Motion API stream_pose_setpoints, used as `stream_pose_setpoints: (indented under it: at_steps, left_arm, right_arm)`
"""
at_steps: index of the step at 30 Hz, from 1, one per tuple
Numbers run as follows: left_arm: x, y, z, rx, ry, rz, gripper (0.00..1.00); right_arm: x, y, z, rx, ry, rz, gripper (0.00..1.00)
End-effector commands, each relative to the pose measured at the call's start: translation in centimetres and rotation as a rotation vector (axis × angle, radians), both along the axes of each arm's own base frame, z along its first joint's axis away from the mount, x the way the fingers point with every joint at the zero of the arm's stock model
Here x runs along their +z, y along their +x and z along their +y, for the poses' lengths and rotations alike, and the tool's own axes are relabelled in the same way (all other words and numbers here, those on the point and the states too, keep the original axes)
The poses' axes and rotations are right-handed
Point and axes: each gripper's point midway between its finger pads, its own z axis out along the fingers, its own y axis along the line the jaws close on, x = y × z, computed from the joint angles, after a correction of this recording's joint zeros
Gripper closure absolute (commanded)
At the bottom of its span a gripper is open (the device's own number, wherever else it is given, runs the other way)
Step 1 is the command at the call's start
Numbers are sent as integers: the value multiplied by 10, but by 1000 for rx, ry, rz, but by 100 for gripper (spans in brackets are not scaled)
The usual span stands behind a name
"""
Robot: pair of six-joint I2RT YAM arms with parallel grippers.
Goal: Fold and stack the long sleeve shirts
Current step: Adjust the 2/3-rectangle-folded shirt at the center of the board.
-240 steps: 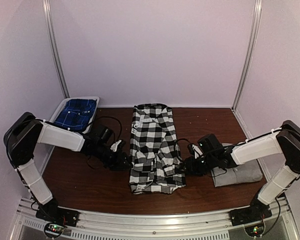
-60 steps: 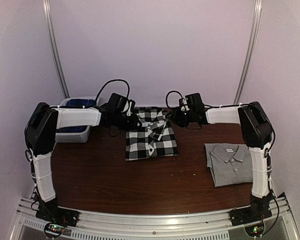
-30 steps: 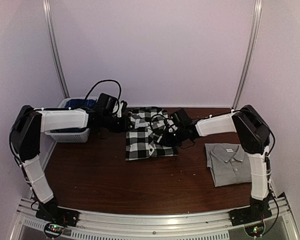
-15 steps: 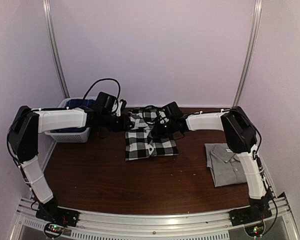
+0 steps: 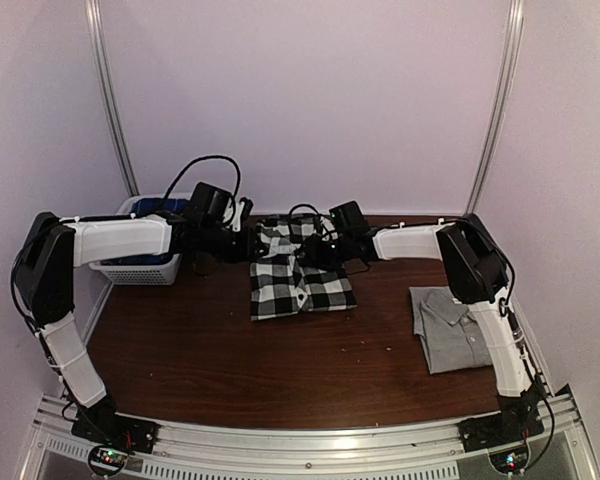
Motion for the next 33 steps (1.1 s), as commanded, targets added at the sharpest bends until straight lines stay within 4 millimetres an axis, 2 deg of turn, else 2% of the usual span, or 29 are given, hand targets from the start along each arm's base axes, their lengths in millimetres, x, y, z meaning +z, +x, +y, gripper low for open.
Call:
stream_pose_setpoints:
  at_steps: [1, 9, 12, 20, 28, 33]
  left_arm:
    - [14, -4, -3, -18, -28, -27, 74]
    - [10, -6, -3, -22, -32, -16, 74]
    - [10, -8, -5, -31, -44, -13, 74]
    - [-4, -12, -26, -84, -57, 13, 74]
    - [-25, 13, -57, -123, -80, 28, 74]
    - [-38, 39, -76, -131, -93, 10, 74]
  right_arm:
    - [13, 2, 5, 21, 77, -16, 47]
    - [29, 13, 16, 41, 212, -21, 46]
    - [26, 19, 17, 42, 215, -20, 46]
    - [27, 43, 0, 40, 221, -37, 44]
    - [57, 61, -17, 89, 274, -85, 36]
    - [66, 59, -25, 98, 254, -83, 36]
